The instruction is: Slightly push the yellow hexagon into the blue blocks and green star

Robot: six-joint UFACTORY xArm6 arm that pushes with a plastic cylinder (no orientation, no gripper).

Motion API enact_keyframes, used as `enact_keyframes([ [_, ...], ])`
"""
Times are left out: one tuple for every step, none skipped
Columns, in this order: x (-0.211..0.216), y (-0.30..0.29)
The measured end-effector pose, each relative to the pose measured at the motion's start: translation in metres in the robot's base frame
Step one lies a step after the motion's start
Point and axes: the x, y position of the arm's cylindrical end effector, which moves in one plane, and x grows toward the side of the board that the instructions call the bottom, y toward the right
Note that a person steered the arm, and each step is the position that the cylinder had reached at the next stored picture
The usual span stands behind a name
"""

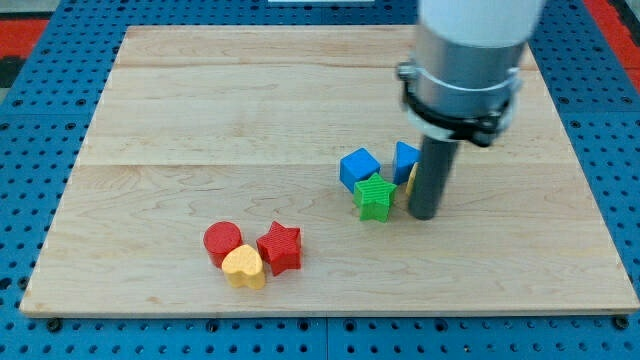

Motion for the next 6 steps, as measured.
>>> enact_keyframes([
  [0.0, 0.058],
  [-0.02, 0.042],
  [-0.02, 0.007],
  [-0.021, -0.013],
  [-0.022, -0.016],
  [-0.049, 0.022],
])
